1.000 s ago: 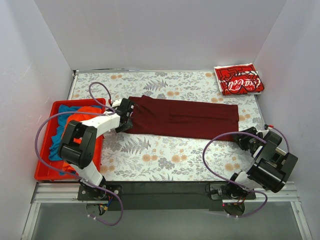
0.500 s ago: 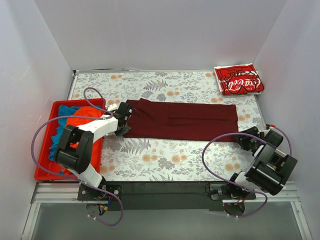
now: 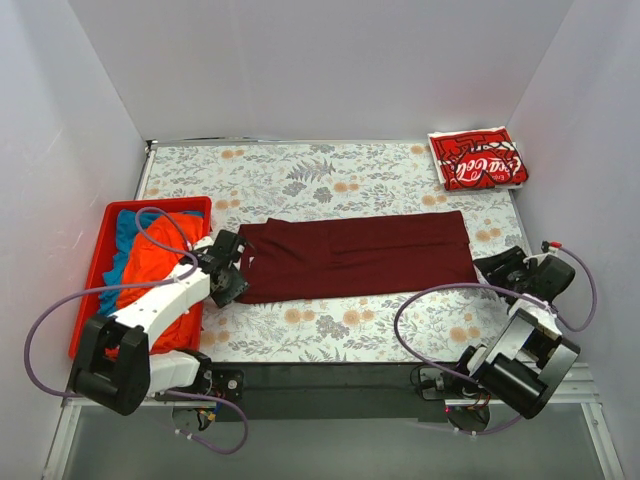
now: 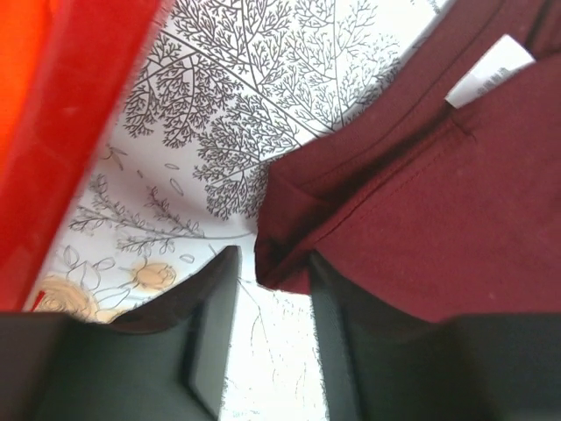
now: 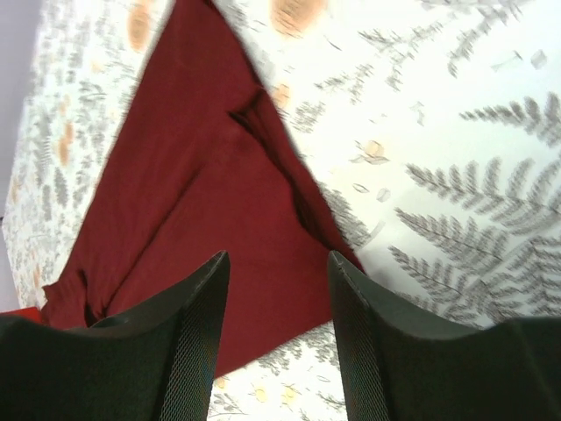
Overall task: Fold and stack the t-shirts
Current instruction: Fold the tshirt
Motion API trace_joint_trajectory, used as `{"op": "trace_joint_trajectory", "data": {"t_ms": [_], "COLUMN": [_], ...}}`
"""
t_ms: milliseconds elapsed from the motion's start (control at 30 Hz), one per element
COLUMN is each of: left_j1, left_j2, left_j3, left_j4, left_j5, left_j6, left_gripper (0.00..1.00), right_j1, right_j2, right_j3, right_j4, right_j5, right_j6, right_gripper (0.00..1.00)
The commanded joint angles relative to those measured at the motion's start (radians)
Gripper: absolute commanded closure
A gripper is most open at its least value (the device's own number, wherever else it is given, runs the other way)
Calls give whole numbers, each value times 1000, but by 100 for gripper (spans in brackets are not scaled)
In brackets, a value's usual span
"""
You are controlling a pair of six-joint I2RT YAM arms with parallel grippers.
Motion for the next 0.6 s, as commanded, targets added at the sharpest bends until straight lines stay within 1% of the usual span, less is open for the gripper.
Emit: {"op": "trace_joint_trajectory", "data": {"t_ms": [0, 100, 167, 267, 300, 367, 400, 567], "left_j1": [8, 5, 5, 7, 5, 5, 7, 5], "left_j2": [-58, -99, -108, -125, -137, -151, -157, -194], "left_j3": [49, 68, 83, 86, 85, 72, 62, 39], "left_j4": [-51, -48, -48, -36, -18, 4, 22, 70], "left_j5": [-3, -4, 0, 6, 5, -3, -4, -15], "left_j6": [0, 12, 24, 49, 57, 77, 83, 133], "left_gripper": [61, 55, 52, 51, 50, 48, 47, 44], "right_j1": [23, 63, 94, 175, 218, 246, 251, 231], "right_j2": [-68, -39, 30, 121, 147, 216, 237, 387], "right_j3": [5, 5, 23, 59, 79, 96, 100, 139], "right_j4": [91, 191, 233, 290, 321, 343, 375, 413], "right_j5": [-81, -168, -221, -248, -247, -221, -213, -169], "right_j6": [-2, 20, 29, 46, 47, 47, 56, 36], "right_gripper": [44, 42, 42, 42, 43, 43, 43, 43]}}
